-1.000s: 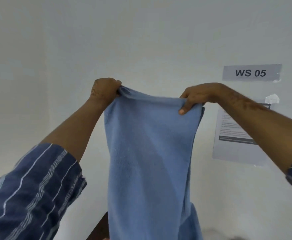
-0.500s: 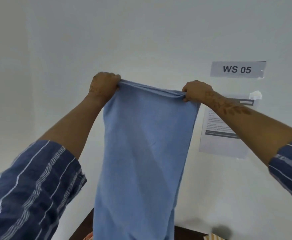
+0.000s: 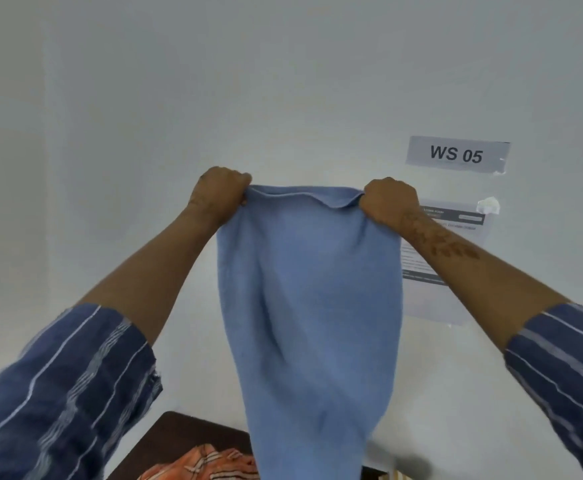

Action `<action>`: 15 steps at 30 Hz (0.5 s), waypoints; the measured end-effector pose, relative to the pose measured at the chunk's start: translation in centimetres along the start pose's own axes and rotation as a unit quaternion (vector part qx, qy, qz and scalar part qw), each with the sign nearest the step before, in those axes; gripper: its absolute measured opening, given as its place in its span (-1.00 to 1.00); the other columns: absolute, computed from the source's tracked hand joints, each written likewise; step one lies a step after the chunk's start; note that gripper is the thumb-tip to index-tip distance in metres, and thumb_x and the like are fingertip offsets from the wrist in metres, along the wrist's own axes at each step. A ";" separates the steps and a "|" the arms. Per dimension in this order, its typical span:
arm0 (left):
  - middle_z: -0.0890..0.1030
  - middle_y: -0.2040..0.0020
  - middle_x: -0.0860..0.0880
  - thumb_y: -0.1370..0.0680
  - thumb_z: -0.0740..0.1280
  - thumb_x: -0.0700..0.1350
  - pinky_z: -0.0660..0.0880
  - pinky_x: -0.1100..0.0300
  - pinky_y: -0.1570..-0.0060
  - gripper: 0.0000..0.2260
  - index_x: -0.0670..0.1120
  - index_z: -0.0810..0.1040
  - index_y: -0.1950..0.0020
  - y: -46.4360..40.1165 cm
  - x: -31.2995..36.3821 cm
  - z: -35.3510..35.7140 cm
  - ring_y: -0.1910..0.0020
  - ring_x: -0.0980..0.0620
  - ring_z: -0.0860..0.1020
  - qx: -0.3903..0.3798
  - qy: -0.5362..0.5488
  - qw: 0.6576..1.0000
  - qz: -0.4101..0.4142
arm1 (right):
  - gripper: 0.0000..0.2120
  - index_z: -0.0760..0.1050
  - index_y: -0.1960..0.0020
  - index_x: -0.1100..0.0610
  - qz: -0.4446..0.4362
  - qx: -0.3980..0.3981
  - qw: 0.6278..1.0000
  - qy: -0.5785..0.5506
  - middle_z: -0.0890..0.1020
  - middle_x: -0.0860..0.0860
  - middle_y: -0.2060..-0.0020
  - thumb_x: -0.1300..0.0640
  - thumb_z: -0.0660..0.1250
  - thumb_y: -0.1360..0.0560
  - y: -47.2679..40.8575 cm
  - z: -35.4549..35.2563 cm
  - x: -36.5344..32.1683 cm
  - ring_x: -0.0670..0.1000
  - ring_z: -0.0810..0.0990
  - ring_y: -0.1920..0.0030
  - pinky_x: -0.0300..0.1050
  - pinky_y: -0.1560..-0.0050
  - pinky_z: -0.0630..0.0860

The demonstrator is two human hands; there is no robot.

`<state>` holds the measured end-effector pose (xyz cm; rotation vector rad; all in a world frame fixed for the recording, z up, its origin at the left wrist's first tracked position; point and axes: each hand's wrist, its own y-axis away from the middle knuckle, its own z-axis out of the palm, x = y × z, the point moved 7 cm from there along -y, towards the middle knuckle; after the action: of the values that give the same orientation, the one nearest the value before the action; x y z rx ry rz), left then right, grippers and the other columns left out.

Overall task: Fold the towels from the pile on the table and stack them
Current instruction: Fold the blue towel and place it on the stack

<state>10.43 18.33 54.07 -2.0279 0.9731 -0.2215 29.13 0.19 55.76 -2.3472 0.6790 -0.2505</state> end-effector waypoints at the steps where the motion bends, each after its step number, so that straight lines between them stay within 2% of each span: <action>1: 0.60 0.05 -0.24 -0.52 0.23 -0.24 0.28 0.08 0.23 -0.88 -0.25 0.49 0.00 -0.3 0.3 -0.1 0.07 -0.25 0.55 -0.003 -0.010 1.000 -0.007 | -0.80 0.47 0.22 0.20 0.006 -0.018 0.999 -0.026 0.59 0.13 0.15 0.16 0.13 -0.47 -0.2 0.2 0.3 0.19 0.54 0.06 -0.09 0.14 0.36; 3: 0.60 0.03 -0.25 -0.53 0.23 -0.24 0.28 0.09 0.21 -0.85 -0.27 0.49 -0.04 -0.6 0.0 0.0 0.05 -0.24 0.55 -0.012 -0.013 0.999 -0.036 | -0.75 0.43 0.27 0.18 -0.012 -0.057 0.996 -0.065 0.56 0.10 0.21 0.05 0.13 -0.46 -0.8 0.7 0.5 0.13 0.48 0.10 -0.10 0.13 0.34; 5: 0.60 0.03 -0.25 -0.53 0.24 -0.23 0.29 0.08 0.21 -0.85 -0.26 0.49 -0.05 -0.7 -0.1 0.4 0.06 -0.24 0.55 -0.007 -0.014 0.999 -0.045 | -0.68 0.47 0.14 0.16 -0.023 -0.111 0.989 -0.092 0.56 0.10 0.10 -0.09 0.20 -0.54 -0.4 1.0 1.1 0.08 0.46 0.06 -0.09 0.05 0.33; 7: 0.61 0.05 -0.23 -0.52 0.25 -0.24 0.30 0.09 0.20 -0.87 -0.25 0.49 -0.03 -0.8 0.4 0.5 0.08 -0.22 0.55 0.005 -0.027 0.999 -0.041 | -0.60 0.49 0.17 0.16 -0.022 -0.149 0.978 -0.147 0.54 0.05 0.20 -0.20 0.27 -0.49 0.4 1.2 1.5 0.05 0.49 0.13 -0.12 0.12 0.34; 10: 0.60 0.01 -0.20 -0.50 0.29 -0.22 0.33 0.09 0.14 -0.84 -0.23 0.50 -0.06 -0.9 1.0 1.1 0.03 -0.20 0.55 -0.020 -0.023 0.999 -0.039 | -0.64 0.54 0.29 0.19 -0.038 -0.124 0.979 -0.158 0.54 0.11 0.30 -0.11 0.38 -0.45 0.8 0.8 1.5 0.05 0.48 0.22 -0.16 0.28 0.28; 12: 0.59 -0.03 -0.18 -0.48 0.33 -0.19 0.38 0.09 0.05 -0.80 -0.21 0.51 -0.09 -1.1 1.3 1.9 -0.01 -0.18 0.55 -0.064 -0.027 0.997 -0.035 | -0.68 0.61 0.14 0.27 -0.053 -0.128 0.982 -0.130 0.60 0.16 0.21 -0.02 0.43 -0.43 1.1 0.9 1.4 0.06 0.50 0.14 -0.18 0.27 0.31; 14: 0.59 -0.06 -0.15 -0.48 0.37 -0.14 0.40 0.10 0.01 -0.77 -0.18 0.53 -0.10 -1.3 1.4 2.6 -0.04 -0.14 0.56 -0.118 -0.037 0.992 -0.038 | -0.70 0.58 -0.12 0.24 -0.080 -0.149 0.982 -0.089 0.61 0.17 -0.07 0.11 0.42 -0.45 1.8 1.0 0.5 0.09 0.53 -0.08 -0.14 0.04 0.39; 15: 0.60 -0.05 -0.13 -0.47 0.38 -0.11 0.40 0.12 0.01 -0.76 -0.16 0.55 -0.09 -1.3 1.4 3.0 -0.04 -0.12 0.56 -0.142 -0.041 0.988 -0.039 | -0.61 0.50 -0.28 0.17 -0.104 -0.174 0.977 -0.071 0.55 0.15 -0.21 0.18 0.40 -0.46 2.4 1.2 -0.4 0.09 0.49 -0.20 -0.16 -0.09 0.35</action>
<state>13.49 19.64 52.98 -2.3179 0.9161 -0.0417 28.29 -0.44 53.29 -2.7445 0.4349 -0.0564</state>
